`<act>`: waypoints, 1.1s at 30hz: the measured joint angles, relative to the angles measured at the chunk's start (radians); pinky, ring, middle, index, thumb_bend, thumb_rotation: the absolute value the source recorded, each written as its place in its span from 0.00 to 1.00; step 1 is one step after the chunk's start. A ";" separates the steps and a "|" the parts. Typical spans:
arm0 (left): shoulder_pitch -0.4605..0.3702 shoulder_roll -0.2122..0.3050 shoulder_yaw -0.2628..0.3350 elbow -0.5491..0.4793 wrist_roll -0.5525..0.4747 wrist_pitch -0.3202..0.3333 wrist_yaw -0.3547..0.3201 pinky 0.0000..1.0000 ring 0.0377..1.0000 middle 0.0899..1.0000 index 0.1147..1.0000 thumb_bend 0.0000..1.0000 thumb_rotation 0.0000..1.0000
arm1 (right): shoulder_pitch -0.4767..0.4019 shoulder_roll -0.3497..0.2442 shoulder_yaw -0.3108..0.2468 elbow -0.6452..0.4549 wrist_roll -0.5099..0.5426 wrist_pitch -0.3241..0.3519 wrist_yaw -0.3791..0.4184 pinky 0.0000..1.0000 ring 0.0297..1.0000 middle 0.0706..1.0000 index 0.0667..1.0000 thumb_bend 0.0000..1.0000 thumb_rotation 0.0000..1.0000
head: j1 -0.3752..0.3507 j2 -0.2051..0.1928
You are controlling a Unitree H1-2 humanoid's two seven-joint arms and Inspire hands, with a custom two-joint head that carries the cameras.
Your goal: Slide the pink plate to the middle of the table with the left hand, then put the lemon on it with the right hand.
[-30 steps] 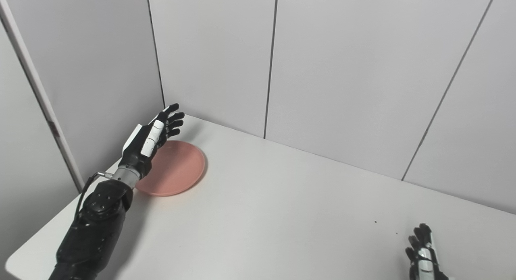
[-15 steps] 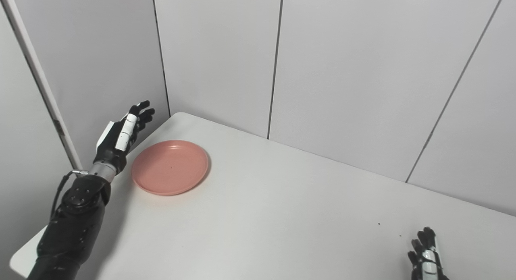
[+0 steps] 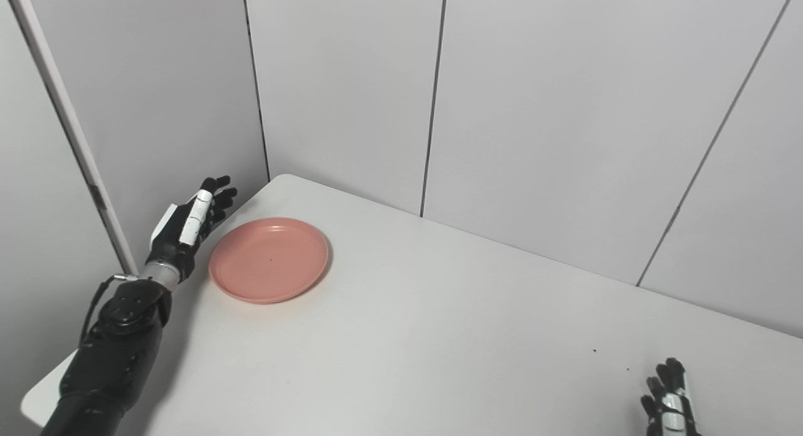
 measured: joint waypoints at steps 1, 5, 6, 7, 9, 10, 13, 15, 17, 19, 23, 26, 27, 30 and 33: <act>-0.002 0.000 0.000 0.008 -0.001 -0.004 0.000 0.96 0.91 0.89 0.88 0.86 1.00 | 0.000 0.000 0.000 -0.002 0.000 0.002 0.000 1.00 1.00 1.00 1.00 0.66 0.96 | 0.000 0.000; -0.006 0.000 -0.001 0.031 -0.001 -0.014 -0.001 0.94 0.92 0.90 0.89 0.85 1.00 | 0.002 0.000 0.000 -0.011 0.000 0.005 -0.001 1.00 1.00 1.00 1.00 0.65 0.96 | -0.002 0.006; -0.007 0.000 -0.001 0.039 -0.001 -0.018 -0.001 0.94 0.92 0.90 0.89 0.85 1.00 | 0.003 0.000 0.000 -0.014 0.000 0.006 -0.001 1.00 1.00 1.00 1.00 0.65 0.96 | -0.002 0.006; -0.009 0.000 -0.001 0.054 -0.002 -0.030 -0.001 0.92 0.92 0.90 0.89 0.85 1.00 | 0.004 0.000 0.000 -0.018 -0.001 0.007 -0.001 1.00 1.00 1.00 1.00 0.65 0.96 | -0.002 0.008; -0.010 -0.002 -0.001 0.075 -0.003 -0.043 -0.001 0.91 0.91 0.90 0.89 0.85 1.00 | 0.004 0.000 0.000 -0.020 0.000 0.007 -0.001 1.00 1.00 1.00 1.00 0.65 0.96 | -0.002 0.008; -0.011 -0.004 0.000 0.088 -0.004 -0.050 -0.001 0.91 0.91 0.90 0.89 0.85 1.00 | 0.005 0.000 -0.001 -0.020 0.000 0.008 -0.001 1.00 1.00 1.00 1.00 0.65 0.95 | -0.003 0.011; -0.014 -0.011 0.000 0.108 -0.013 -0.052 -0.001 0.94 0.92 0.91 0.89 0.84 1.00 | 0.007 0.000 0.000 -0.021 -0.001 0.011 -0.001 1.00 1.00 1.00 1.00 0.65 0.96 | -0.005 0.012; -0.018 -0.015 -0.001 0.115 -0.022 -0.056 -0.001 0.93 0.91 0.90 0.88 0.85 1.00 | 0.008 0.000 0.000 -0.021 -0.002 0.012 -0.002 1.00 1.00 1.00 1.00 0.67 0.96 | -0.006 0.014; -0.023 -0.015 -0.001 0.127 -0.022 -0.062 0.001 0.93 0.91 0.89 0.88 0.86 1.00 | 0.009 0.001 0.000 -0.021 -0.002 0.012 -0.003 1.00 1.00 1.00 1.00 0.67 0.95 | -0.008 0.017; -0.027 -0.016 -0.001 0.147 -0.023 -0.079 0.001 0.91 0.90 0.88 0.87 0.87 1.00 | 0.011 0.000 -0.001 -0.024 -0.001 0.014 -0.003 1.00 1.00 1.00 1.00 0.68 0.95 | -0.008 0.017; -0.036 -0.025 0.006 0.184 -0.062 -0.120 -0.005 0.90 0.89 0.88 0.86 0.88 1.00 | 0.015 0.001 -0.001 -0.025 0.000 0.015 -0.003 1.00 1.00 1.00 1.00 0.68 0.94 | -0.008 0.018; -0.037 -0.027 0.002 0.201 -0.074 -0.144 -0.008 0.90 0.89 0.87 0.86 0.90 1.00 | 0.016 0.001 -0.003 -0.025 0.003 0.015 -0.003 1.00 1.00 1.00 1.00 0.69 0.93 | -0.011 0.022; -0.040 -0.028 0.001 0.215 -0.080 -0.155 -0.010 0.88 0.87 0.86 0.85 0.90 1.00 | 0.017 0.001 -0.003 -0.025 0.003 0.015 -0.004 1.00 1.00 1.00 1.00 0.69 0.94 | -0.011 0.023; -0.048 -0.034 0.001 0.238 -0.088 -0.189 -0.014 0.86 0.87 0.86 0.85 0.89 1.00 | 0.019 0.001 -0.003 -0.029 0.002 0.015 -0.004 1.00 1.00 1.00 1.00 0.69 0.94 | -0.011 0.028; -0.048 -0.037 -0.001 0.240 -0.095 -0.199 -0.016 0.84 0.86 0.86 0.84 0.90 1.00 | 0.021 0.000 -0.003 -0.031 0.002 0.015 -0.004 1.00 1.00 1.00 1.00 0.68 0.94 | -0.012 0.031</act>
